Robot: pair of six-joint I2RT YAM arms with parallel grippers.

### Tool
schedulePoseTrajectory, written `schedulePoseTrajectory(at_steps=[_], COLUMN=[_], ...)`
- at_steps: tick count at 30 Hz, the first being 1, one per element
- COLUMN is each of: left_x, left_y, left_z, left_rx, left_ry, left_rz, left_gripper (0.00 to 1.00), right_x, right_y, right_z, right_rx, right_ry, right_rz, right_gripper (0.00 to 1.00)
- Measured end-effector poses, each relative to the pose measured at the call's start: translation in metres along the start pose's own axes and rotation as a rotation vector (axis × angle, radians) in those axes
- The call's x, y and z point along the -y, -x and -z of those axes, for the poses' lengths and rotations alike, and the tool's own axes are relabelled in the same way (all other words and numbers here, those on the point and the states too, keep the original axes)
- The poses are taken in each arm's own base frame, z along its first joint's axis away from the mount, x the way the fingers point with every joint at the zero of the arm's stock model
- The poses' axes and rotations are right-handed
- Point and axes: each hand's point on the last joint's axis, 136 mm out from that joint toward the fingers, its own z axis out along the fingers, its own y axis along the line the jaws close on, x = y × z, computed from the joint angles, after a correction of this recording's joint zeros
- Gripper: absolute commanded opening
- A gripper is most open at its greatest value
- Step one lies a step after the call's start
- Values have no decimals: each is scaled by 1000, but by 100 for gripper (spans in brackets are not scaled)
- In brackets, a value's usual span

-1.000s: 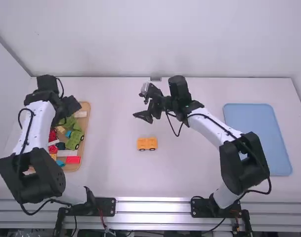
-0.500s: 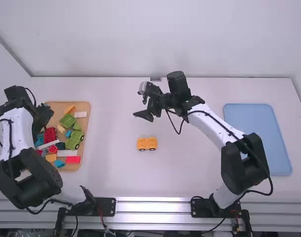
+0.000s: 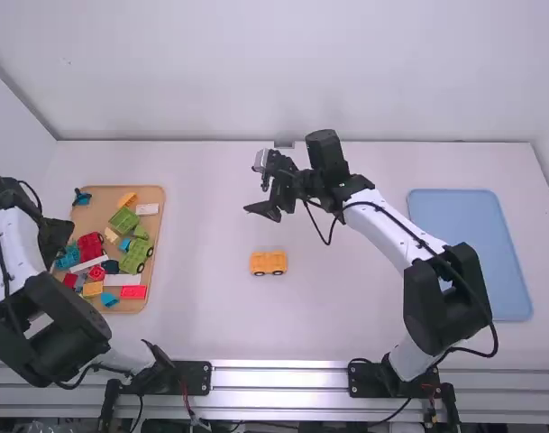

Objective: Assemble lego blocks to make yellow taxi

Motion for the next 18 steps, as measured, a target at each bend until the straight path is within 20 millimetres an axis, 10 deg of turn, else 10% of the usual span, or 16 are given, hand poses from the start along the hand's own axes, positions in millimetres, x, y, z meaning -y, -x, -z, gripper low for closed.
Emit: schedulePoseTrajectory(at_steps=[6, 18], left_x=[-8, 48], left_y=[-6, -23], left_z=[0, -14], left_rx=[-25, -170], left_ry=[33, -31], left_rz=[-53, -348], left_gripper=[99, 100], right_x=[0, 0], right_y=[0, -1], right_z=[0, 0], right_rx=[0, -2], right_ry=[0, 2], right_rz=[7, 8], right_gripper=[98, 98])
